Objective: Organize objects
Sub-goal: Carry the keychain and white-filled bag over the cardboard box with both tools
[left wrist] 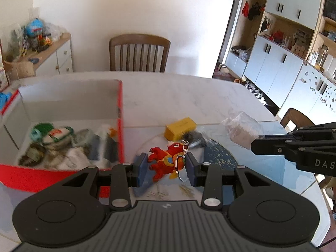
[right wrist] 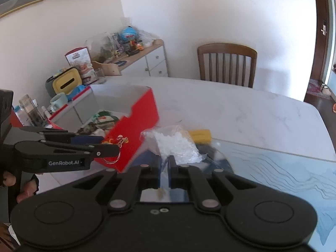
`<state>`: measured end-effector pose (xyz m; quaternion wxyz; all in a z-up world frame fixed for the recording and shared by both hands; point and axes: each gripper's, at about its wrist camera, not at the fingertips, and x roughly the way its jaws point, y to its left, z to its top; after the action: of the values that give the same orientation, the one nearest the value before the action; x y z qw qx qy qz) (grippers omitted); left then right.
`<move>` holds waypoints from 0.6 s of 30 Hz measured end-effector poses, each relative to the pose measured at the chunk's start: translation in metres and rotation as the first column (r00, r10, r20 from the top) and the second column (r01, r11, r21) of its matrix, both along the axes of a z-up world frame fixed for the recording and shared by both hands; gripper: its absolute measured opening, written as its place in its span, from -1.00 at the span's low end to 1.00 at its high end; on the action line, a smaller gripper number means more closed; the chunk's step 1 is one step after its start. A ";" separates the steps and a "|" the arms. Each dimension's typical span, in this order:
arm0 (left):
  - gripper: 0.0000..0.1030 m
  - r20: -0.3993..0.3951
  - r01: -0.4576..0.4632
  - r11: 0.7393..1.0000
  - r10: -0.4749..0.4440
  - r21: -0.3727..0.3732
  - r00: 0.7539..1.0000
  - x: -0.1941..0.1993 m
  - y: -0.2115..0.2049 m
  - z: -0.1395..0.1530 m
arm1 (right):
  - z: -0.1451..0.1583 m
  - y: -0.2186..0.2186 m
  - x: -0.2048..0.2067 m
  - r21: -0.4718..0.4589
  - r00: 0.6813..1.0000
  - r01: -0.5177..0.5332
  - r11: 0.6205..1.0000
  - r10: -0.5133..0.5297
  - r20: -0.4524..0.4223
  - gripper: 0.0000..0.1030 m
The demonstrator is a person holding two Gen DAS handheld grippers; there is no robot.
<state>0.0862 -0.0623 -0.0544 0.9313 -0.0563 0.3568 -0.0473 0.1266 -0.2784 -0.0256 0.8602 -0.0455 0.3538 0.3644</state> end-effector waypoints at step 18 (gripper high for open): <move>-0.27 0.033 -0.077 0.997 0.076 0.023 0.997 -0.007 0.118 0.023 | 0.020 0.120 -0.017 -0.009 0.993 -0.103 0.995 0.103 0.057 -0.90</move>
<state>0.0789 0.0558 -0.0317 0.9387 -0.0579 0.3398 -0.0083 0.1091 -0.1588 -0.0057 0.8499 -0.0766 0.3272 0.4059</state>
